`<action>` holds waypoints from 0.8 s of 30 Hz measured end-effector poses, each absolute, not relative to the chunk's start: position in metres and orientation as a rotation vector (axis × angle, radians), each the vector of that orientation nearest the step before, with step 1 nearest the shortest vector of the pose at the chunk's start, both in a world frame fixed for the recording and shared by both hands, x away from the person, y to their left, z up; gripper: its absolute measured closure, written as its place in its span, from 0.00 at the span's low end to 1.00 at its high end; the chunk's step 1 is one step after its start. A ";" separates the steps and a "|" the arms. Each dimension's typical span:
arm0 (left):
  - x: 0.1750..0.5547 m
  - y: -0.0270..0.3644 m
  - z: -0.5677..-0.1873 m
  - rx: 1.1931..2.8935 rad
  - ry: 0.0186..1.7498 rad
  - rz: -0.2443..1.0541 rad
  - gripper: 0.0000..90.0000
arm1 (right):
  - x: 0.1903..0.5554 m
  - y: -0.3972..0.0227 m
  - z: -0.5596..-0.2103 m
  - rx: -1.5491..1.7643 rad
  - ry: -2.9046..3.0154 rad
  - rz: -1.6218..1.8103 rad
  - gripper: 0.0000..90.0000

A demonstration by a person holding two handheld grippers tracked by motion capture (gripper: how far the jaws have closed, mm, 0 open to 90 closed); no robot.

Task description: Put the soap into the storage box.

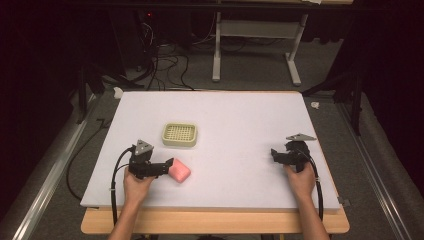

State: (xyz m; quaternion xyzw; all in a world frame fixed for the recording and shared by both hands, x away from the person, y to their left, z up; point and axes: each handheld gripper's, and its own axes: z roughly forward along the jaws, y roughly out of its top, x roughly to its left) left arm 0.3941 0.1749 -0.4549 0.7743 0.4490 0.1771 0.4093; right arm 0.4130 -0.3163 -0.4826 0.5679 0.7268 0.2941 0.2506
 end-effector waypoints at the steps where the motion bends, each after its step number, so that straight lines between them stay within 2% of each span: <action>1: 0.394 0.175 -0.455 1.950 1.131 0.446 0.11 | 0.413 -0.316 -0.483 1.546 1.978 0.800 0.23; 13: 0.382 0.165 -0.454 1.979 1.069 0.402 0.10 | 0.413 -0.316 -0.483 1.546 1.978 0.800 0.23; 24: 0.379 0.152 -0.459 2.028 1.027 0.350 0.05 | 0.413 -0.316 -0.483 1.546 1.978 0.800 0.23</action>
